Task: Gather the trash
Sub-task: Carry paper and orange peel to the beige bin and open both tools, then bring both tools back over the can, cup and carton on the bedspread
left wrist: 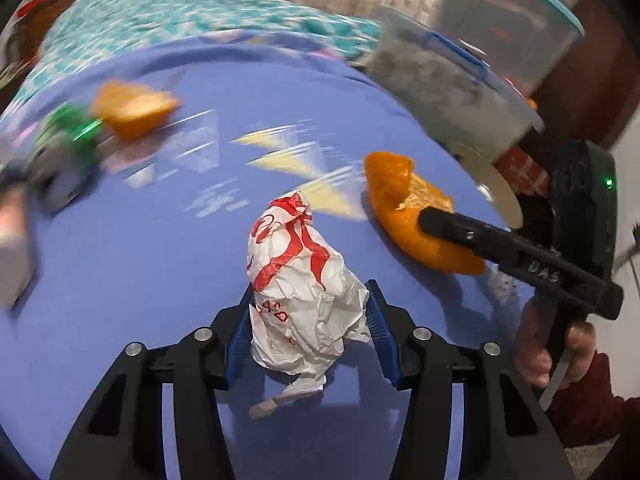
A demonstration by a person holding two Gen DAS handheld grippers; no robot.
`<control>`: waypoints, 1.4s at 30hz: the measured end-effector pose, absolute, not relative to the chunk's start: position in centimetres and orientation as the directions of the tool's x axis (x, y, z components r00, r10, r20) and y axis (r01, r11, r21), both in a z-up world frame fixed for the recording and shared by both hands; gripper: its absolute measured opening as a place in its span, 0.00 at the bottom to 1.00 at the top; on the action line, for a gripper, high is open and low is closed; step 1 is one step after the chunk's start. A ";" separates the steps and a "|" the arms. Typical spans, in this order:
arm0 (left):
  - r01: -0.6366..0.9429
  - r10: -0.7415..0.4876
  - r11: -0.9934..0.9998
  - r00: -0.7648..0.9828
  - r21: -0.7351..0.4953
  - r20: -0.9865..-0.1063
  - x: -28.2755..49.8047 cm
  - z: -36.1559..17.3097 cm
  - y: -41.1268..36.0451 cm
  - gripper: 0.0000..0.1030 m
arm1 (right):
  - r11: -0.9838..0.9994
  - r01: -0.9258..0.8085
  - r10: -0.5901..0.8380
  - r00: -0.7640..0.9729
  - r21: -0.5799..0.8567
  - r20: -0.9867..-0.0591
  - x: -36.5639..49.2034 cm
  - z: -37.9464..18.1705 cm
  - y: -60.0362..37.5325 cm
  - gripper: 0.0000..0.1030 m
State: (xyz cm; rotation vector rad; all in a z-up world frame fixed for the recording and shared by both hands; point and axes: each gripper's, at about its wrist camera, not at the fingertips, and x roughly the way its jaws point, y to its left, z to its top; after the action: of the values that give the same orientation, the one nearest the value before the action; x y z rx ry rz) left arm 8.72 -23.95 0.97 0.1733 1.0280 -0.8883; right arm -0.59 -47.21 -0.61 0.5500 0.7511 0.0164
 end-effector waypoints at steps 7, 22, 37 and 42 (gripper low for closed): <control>0.865 -0.599 0.447 0.101 -0.227 -0.794 5.8 2.7 -38.1 0.48 | 0.746 0.386 0.023 0.800 0.543 -0.600 -7.6 -1.0 -58.6 0.39; 0.922 -0.522 0.347 0.034 -0.175 -0.852 3.5 0.0 -59.6 0.87 | 0.460 0.570 -0.186 0.812 0.681 -0.553 -14.5 -4.3 -71.4 0.69; 0.848 -0.541 0.501 0.152 -0.173 -0.827 6.3 1.5 -39.1 0.87 | 0.646 0.376 0.004 0.868 0.664 -0.496 -8.9 -0.5 -59.0 0.69; 0.745 -0.500 0.651 0.278 -0.145 -0.820 8.5 1.4 -28.7 0.87 | 0.737 0.269 0.143 0.835 0.620 -0.531 -4.3 -0.5 -51.5 0.69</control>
State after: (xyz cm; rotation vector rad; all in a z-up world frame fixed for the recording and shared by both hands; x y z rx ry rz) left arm 8.48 -28.73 1.38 0.2914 0.9751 -0.8518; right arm -4.25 -51.50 -0.54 0.7504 0.5925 -0.0735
